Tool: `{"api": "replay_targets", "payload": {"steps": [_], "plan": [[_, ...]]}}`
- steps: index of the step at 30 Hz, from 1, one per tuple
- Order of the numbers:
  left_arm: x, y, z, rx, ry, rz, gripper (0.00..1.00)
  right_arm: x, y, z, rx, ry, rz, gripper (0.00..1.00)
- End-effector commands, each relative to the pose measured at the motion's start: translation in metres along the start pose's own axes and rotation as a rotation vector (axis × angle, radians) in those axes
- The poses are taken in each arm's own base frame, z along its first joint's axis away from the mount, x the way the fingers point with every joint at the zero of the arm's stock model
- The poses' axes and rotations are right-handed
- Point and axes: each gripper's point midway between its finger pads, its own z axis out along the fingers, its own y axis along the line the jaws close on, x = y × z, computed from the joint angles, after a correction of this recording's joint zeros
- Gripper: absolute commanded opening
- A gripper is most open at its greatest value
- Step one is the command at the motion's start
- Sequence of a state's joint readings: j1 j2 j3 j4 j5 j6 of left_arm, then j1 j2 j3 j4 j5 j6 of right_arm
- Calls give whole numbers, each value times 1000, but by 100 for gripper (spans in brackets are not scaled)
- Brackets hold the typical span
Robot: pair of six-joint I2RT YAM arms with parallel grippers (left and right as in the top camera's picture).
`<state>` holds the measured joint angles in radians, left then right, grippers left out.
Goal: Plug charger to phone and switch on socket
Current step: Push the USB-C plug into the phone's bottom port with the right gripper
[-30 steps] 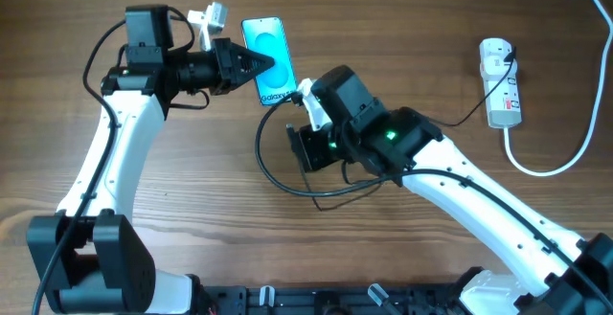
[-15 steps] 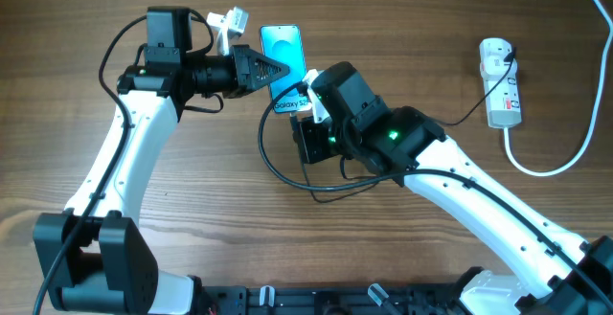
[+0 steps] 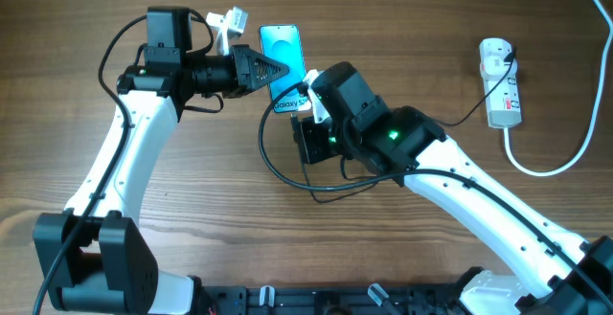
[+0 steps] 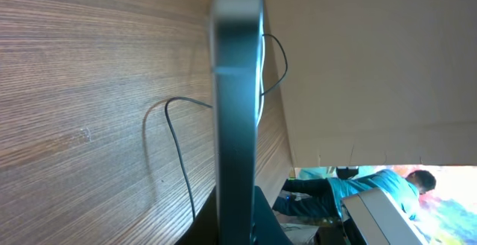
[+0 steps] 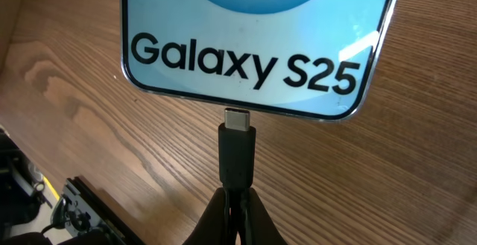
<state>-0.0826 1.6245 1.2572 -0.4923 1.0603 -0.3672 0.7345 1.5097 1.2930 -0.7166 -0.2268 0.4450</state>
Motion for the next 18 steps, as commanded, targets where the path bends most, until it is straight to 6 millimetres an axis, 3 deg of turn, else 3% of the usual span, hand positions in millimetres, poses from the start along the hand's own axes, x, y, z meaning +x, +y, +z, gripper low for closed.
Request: {"api": "replay_targets", "payload": {"steps": [1, 18], "plan": [[0, -16, -5, 45, 1, 56, 4, -12, 7, -13, -7, -51, -2, 5], [0, -16, -5, 45, 0, 56, 4, -16, 6, -13, -3, -70, -4, 4]]}}
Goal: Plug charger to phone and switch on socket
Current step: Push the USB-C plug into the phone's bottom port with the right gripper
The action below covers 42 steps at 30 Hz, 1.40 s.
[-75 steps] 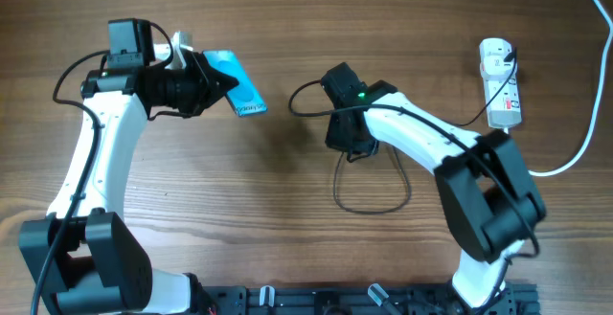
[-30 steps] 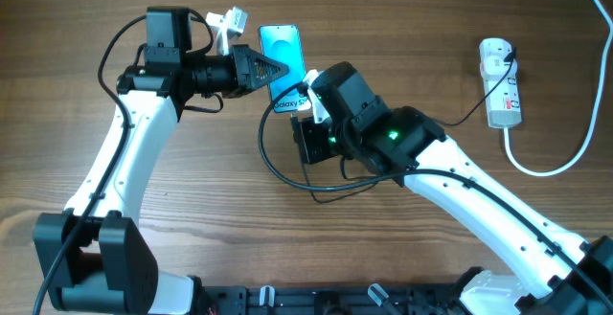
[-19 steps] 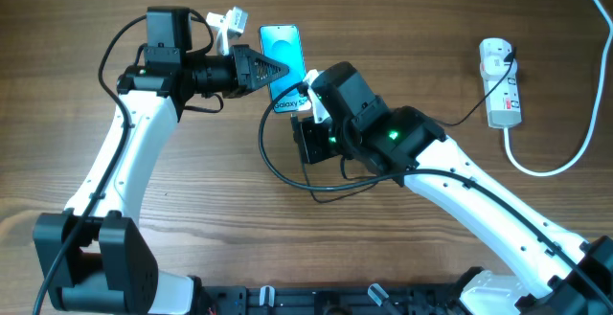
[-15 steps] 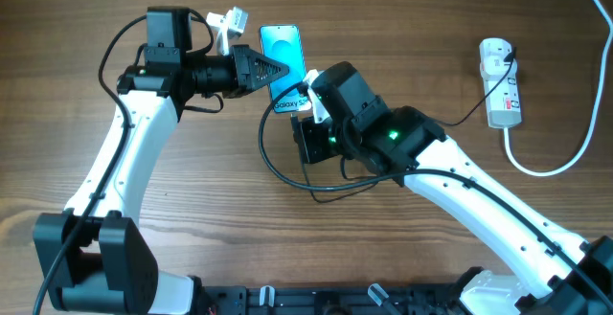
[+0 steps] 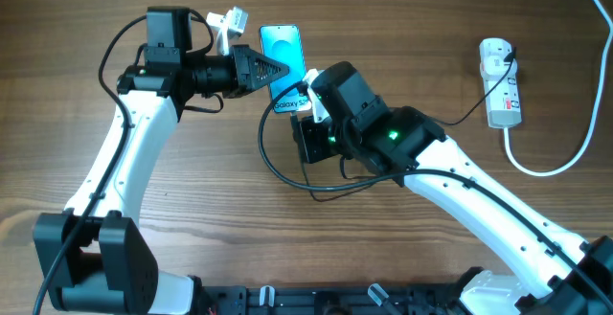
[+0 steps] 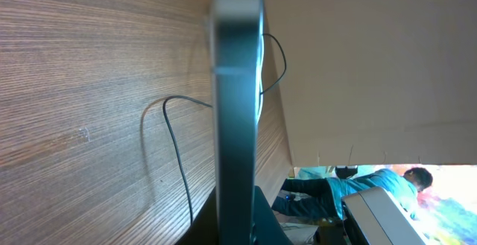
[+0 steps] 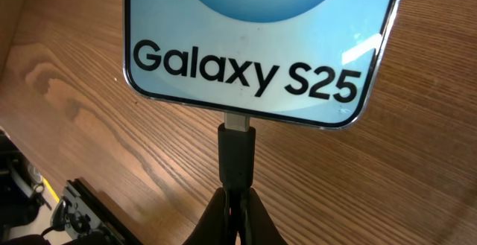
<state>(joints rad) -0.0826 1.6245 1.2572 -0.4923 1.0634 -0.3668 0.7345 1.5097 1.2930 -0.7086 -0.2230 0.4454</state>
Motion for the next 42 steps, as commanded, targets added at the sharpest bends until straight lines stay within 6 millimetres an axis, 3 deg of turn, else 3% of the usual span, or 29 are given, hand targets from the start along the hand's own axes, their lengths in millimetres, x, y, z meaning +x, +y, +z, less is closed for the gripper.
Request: {"api": "replay_targets", "payload": {"steps": [1, 42], "plan": [[0, -16, -5, 43, -1, 56, 4, -15, 4, -13, 10, -67, 21, 4], [2, -16, -5, 48, 5, 54, 4, -31, 2, -18, 8, -120, 38, 4]]}}
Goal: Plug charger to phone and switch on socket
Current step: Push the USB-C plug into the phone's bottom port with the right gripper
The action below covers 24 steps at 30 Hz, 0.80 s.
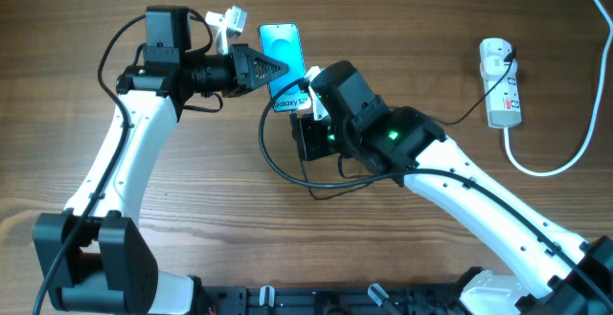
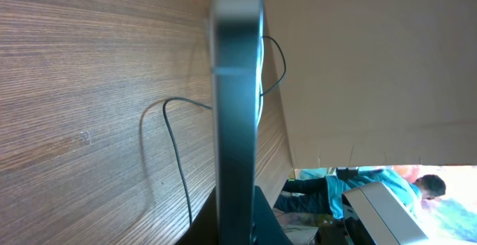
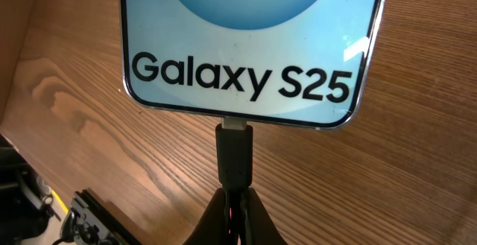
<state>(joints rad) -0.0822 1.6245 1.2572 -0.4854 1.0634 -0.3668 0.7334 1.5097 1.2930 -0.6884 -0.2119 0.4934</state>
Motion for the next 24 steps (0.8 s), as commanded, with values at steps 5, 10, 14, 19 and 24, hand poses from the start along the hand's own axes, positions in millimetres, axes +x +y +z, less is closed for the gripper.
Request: {"api": "replay_targets", "payload": {"steps": [5, 10, 14, 19, 24], "plan": [[4, -16, -5, 45, 12, 41, 4, -29, 4, -17, -1, -110, -49, 4], [4, -15, -5, 46, 13, 42, 4, -35, 7, -18, -10, -135, -59, 5], [7, -14, -5, 42, 22, 23, 4, -43, 8, -20, -11, -169, -64, 4], [9, -17, -5, 61, 34, 17, 4, -45, 7, -20, -5, -176, -64, 6], [9, -17, -5, 60, 34, 8, 4, -41, 5, -19, 3, -160, -60, 41]]}}
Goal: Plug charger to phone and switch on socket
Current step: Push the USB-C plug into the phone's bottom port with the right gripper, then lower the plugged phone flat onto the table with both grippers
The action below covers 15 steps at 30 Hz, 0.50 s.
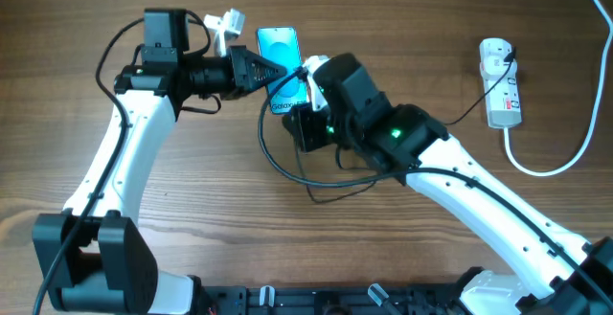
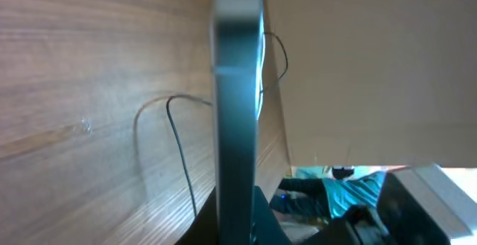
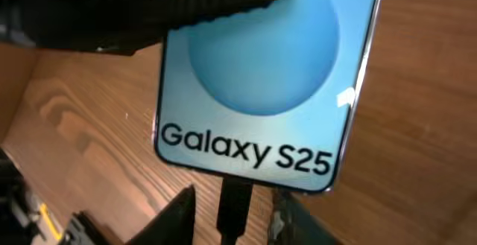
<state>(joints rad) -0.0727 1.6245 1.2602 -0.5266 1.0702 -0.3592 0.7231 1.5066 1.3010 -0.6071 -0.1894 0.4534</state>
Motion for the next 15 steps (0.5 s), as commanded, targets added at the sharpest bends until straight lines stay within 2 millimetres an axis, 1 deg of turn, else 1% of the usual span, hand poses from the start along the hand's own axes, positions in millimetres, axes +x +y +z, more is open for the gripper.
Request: {"api": "replay_targets", "payload": {"steps": [1, 3, 4, 6, 7, 8, 9, 10, 11, 13, 15], "plan": [[6, -20, -2, 64, 23, 39, 4, -16, -1, -13, 23, -57, -9, 44], [6, -18, -2, 57, 20, 39, 4, -11, -2, -13, 25, -38, -6, 51], [5, -15, -2, 40, 14, 37, 4, -8, -3, -13, 29, -24, -1, 53], [3, -7, -1, -6, 1, 22, 4, 1, -7, -13, 42, 12, 5, 59], [3, 1, -2, -45, -7, 7, 4, 7, -10, -13, 55, 36, 10, 63], [3, 9, -2, -92, -16, -10, 4, 12, -13, -14, 70, 56, 13, 70], [4, 22, -4, -160, -26, -35, 4, 17, -18, -14, 93, 75, 17, 78], [5, 33, -5, -220, -32, -59, 4, 22, -23, -15, 122, 91, 23, 94], [8, 43, -6, -263, -30, -82, 4, 25, -26, -16, 133, 107, 34, 100], [13, 53, -2, -277, -2, -122, 4, 26, -33, -18, 150, 111, 91, 100], [19, 62, 7, -277, 35, -152, 4, 22, -43, -20, 168, 102, 114, 100]]}}
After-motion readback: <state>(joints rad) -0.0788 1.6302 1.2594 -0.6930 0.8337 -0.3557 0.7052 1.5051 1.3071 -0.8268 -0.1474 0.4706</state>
